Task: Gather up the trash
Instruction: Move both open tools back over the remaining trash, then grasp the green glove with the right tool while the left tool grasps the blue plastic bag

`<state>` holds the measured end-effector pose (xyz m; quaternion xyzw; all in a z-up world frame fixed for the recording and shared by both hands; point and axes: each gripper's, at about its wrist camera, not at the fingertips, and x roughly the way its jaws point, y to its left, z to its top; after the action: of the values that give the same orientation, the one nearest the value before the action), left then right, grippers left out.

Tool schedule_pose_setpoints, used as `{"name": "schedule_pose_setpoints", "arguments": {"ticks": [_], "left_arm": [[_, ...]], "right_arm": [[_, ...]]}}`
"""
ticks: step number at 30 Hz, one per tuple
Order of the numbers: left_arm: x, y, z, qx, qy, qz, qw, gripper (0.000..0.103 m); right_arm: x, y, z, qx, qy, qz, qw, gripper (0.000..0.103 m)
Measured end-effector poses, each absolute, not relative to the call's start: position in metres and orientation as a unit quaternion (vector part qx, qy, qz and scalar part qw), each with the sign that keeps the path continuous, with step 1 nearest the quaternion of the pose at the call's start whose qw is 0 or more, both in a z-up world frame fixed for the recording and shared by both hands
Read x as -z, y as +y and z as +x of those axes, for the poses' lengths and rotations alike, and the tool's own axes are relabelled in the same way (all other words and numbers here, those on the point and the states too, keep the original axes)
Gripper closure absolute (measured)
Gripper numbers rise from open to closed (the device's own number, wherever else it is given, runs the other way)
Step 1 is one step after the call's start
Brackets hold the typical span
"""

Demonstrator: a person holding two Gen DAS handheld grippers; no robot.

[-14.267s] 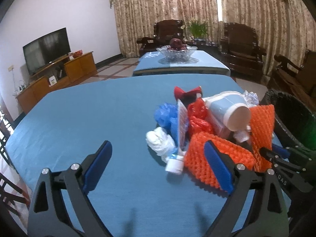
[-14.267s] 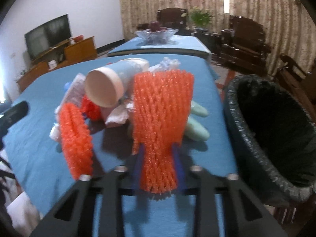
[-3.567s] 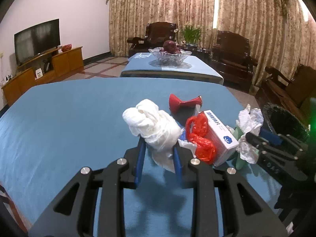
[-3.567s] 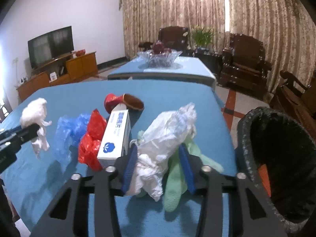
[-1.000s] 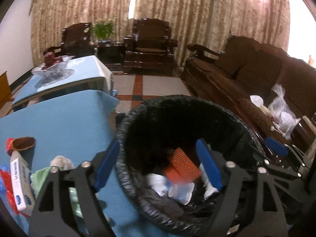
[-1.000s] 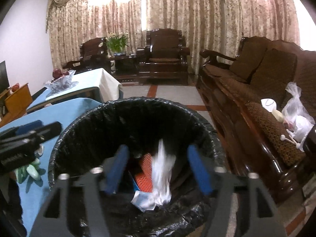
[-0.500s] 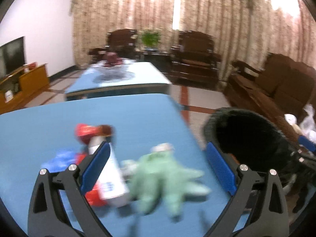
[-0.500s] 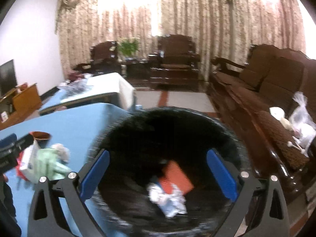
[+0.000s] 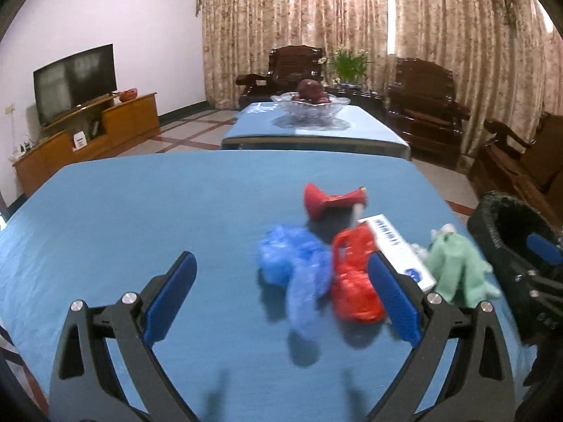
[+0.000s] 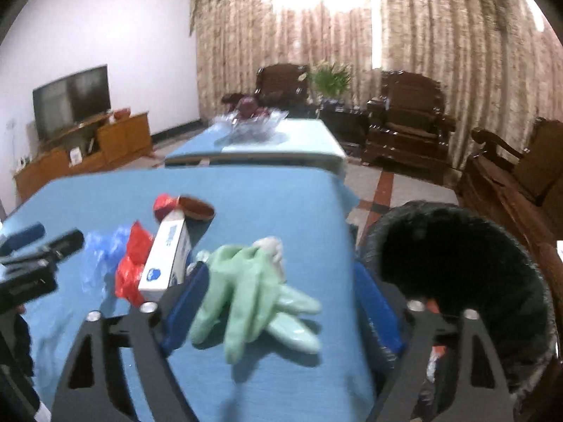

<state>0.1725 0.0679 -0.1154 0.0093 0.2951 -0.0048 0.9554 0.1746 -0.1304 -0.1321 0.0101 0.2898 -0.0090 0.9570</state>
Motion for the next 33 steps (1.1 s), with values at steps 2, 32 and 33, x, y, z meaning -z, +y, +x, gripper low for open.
{"name": "schedule_pose_setpoints", "arguments": {"ticks": [2,32,33], "left_arm": [[0.119,0.074,0.172,0.002,0.298,0.013,0.955,0.008],[0.179,0.084,0.231,0.034,0.383,-0.048,0.922,0.075],[0.179,0.084,0.23,0.034,0.381,-0.048,0.923,0.08]], "right_arm": [[0.141,-0.126,0.18,0.008,0.301,0.011,0.954,0.032],[0.147,-0.145,0.178,-0.059,0.333,0.044,0.94,0.079],[0.147,-0.144,0.177,-0.057,0.332,0.04,0.941,0.076]]}}
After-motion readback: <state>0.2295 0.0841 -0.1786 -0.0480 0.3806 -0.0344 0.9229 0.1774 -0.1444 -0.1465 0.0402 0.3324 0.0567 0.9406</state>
